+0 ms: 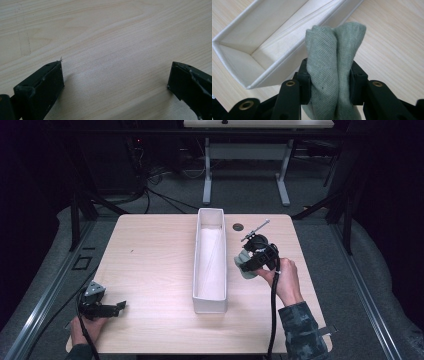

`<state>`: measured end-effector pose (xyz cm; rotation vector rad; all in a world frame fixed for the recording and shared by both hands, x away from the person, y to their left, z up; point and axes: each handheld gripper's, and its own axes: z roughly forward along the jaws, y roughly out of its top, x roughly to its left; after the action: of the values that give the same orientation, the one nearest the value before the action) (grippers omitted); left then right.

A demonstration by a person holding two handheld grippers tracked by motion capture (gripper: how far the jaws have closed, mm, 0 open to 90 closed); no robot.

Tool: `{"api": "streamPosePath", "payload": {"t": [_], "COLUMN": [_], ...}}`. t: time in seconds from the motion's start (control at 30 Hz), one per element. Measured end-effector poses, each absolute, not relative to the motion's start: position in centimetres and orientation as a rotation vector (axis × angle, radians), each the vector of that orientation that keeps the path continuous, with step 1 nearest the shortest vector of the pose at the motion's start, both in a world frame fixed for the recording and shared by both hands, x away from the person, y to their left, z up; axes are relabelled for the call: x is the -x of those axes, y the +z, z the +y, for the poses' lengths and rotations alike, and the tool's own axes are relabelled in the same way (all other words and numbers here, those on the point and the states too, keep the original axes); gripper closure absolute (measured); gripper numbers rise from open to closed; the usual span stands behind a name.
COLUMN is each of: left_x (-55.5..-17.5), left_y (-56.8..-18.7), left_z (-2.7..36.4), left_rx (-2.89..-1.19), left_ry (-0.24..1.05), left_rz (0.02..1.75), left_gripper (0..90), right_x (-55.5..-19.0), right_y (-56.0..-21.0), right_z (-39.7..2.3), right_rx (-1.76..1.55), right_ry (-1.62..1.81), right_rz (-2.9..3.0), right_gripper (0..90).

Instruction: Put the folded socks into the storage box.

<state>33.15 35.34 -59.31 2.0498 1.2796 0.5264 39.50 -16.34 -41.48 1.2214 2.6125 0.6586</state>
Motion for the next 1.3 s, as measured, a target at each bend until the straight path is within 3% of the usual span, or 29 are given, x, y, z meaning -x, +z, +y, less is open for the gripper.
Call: {"api": "streamPosePath", "payload": {"t": [1.3], "left_x": [-33.2], "left_y": [-59.3], "left_z": [35.4], "left_rx": [-2.040], "left_ry": [0.528], "left_rz": [1.291], "left_gripper": [0.7], "right_x": [-39.4], "right_y": [-38.2], "right_z": [-10.6], "right_rx": [-1.036], "right_ry": [0.697], "right_rz": [2.681], "right_gripper": [61.8]}}
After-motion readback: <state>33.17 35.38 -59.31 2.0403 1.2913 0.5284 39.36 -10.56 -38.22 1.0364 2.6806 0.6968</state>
